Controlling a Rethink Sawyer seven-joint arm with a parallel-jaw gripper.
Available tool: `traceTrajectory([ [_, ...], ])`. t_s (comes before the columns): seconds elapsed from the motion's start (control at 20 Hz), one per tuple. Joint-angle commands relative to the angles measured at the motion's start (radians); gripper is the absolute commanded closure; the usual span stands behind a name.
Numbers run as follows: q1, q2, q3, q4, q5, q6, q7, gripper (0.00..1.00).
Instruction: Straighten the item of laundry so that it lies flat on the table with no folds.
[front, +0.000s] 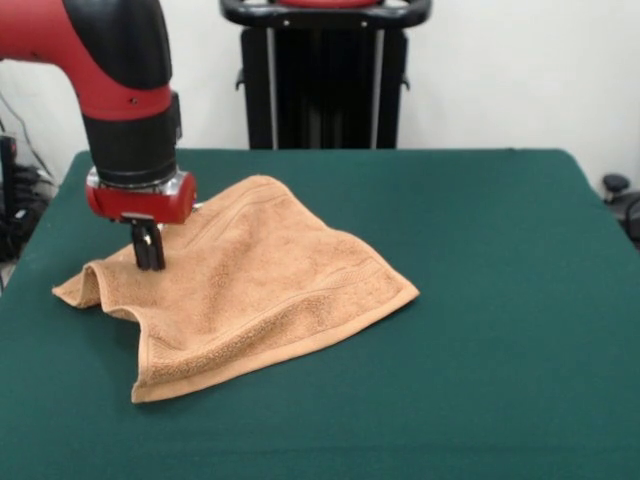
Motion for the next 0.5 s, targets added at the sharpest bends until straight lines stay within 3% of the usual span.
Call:
traceTrajectory([
  [0.05,0.007,-0.062,0.072,0.120,-0.058,0.066,-0.089,1.00],
  [0.5,-0.024,0.042,0.086,0.060,-0.109,0.007,-0.098,1.00],
])
